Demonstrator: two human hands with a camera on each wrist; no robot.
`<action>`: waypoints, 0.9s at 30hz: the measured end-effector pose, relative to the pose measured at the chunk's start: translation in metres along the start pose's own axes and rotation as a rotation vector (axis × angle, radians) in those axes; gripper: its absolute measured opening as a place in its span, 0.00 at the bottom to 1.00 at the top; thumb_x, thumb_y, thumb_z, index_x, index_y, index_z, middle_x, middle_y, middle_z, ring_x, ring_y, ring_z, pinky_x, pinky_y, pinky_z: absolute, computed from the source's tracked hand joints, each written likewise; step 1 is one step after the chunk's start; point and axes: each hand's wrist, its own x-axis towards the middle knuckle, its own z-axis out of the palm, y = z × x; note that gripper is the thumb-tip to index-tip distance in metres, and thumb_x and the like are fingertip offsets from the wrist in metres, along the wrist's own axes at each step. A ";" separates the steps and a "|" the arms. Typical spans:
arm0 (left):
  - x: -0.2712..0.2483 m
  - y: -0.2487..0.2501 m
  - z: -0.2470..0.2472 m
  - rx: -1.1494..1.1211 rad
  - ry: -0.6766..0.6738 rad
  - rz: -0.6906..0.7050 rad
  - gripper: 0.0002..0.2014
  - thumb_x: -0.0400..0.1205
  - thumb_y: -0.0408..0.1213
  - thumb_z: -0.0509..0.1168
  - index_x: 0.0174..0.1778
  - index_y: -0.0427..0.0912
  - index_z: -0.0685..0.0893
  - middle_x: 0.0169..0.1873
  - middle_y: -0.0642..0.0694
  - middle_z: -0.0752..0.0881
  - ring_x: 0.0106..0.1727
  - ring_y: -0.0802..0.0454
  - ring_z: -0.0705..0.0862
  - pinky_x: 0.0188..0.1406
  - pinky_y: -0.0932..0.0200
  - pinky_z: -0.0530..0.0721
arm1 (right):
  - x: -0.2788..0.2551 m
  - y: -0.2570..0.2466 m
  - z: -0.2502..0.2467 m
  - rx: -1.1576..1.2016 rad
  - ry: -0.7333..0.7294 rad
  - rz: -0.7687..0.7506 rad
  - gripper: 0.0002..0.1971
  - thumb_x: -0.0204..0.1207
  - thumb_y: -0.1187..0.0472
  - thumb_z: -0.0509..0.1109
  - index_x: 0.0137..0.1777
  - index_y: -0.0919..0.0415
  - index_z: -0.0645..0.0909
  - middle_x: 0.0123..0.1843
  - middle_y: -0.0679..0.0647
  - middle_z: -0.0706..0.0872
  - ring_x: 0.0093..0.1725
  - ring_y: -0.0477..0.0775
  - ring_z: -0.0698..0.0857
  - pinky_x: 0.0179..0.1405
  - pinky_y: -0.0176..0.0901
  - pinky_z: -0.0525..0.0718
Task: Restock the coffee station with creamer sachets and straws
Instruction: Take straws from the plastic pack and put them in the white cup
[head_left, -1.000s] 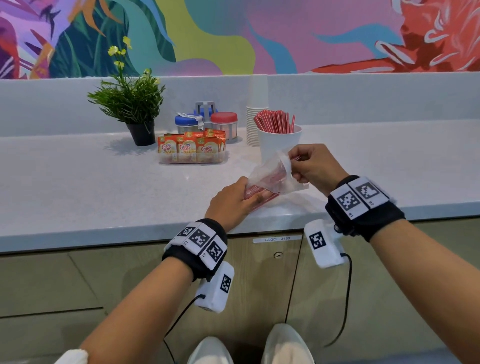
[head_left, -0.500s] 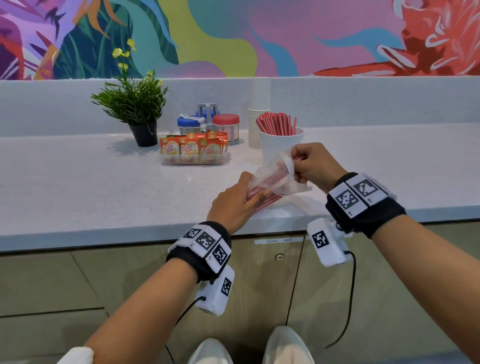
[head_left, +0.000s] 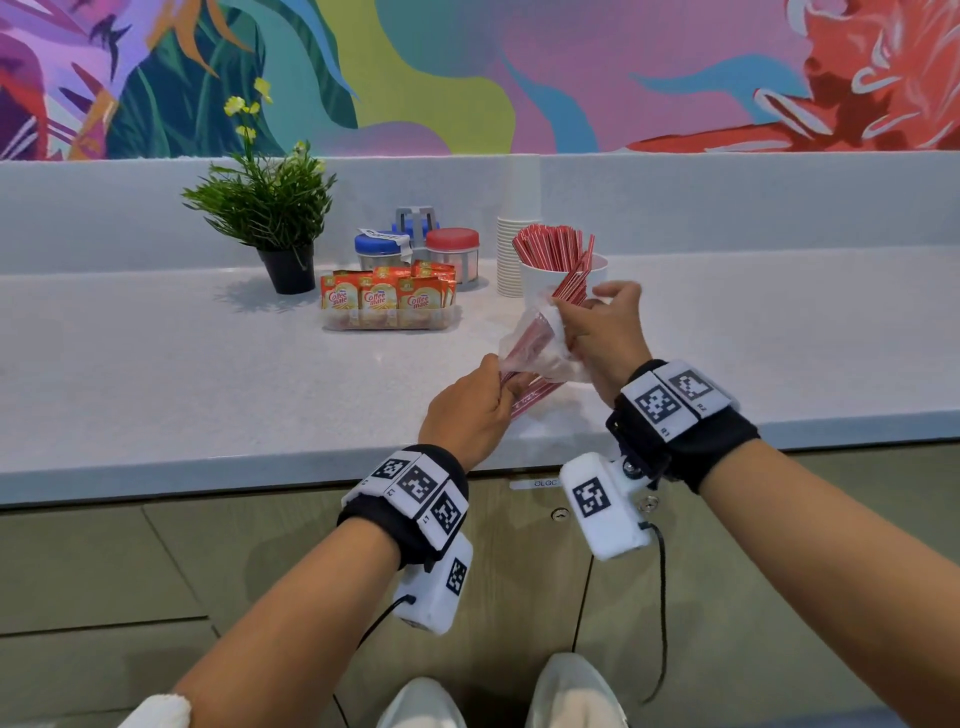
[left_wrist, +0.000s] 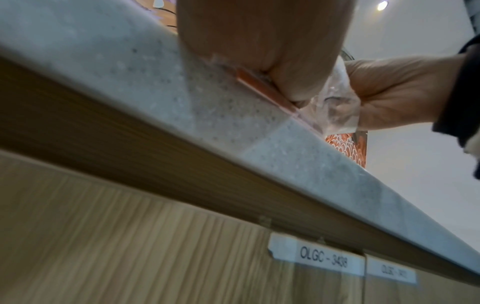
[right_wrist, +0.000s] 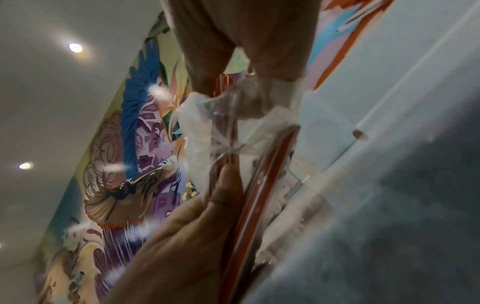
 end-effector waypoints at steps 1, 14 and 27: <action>0.000 0.000 0.000 0.007 0.004 0.000 0.17 0.87 0.48 0.49 0.62 0.38 0.70 0.54 0.40 0.84 0.51 0.39 0.83 0.41 0.53 0.74 | -0.001 0.002 0.003 -0.028 -0.012 0.041 0.25 0.66 0.62 0.76 0.57 0.67 0.66 0.46 0.63 0.82 0.43 0.60 0.85 0.40 0.49 0.85; 0.002 -0.004 -0.001 -0.066 -0.032 -0.025 0.27 0.78 0.64 0.56 0.54 0.41 0.70 0.46 0.45 0.82 0.46 0.43 0.82 0.40 0.50 0.77 | 0.004 -0.017 0.017 -0.186 0.059 -0.137 0.15 0.78 0.57 0.65 0.30 0.57 0.75 0.28 0.51 0.77 0.30 0.49 0.76 0.36 0.38 0.75; 0.015 -0.010 -0.004 0.005 -0.184 -0.031 0.21 0.78 0.53 0.65 0.57 0.39 0.78 0.53 0.41 0.85 0.52 0.42 0.82 0.47 0.54 0.76 | 0.007 0.000 -0.008 -0.195 0.037 -0.181 0.15 0.76 0.58 0.70 0.29 0.53 0.73 0.25 0.48 0.76 0.23 0.46 0.76 0.34 0.43 0.83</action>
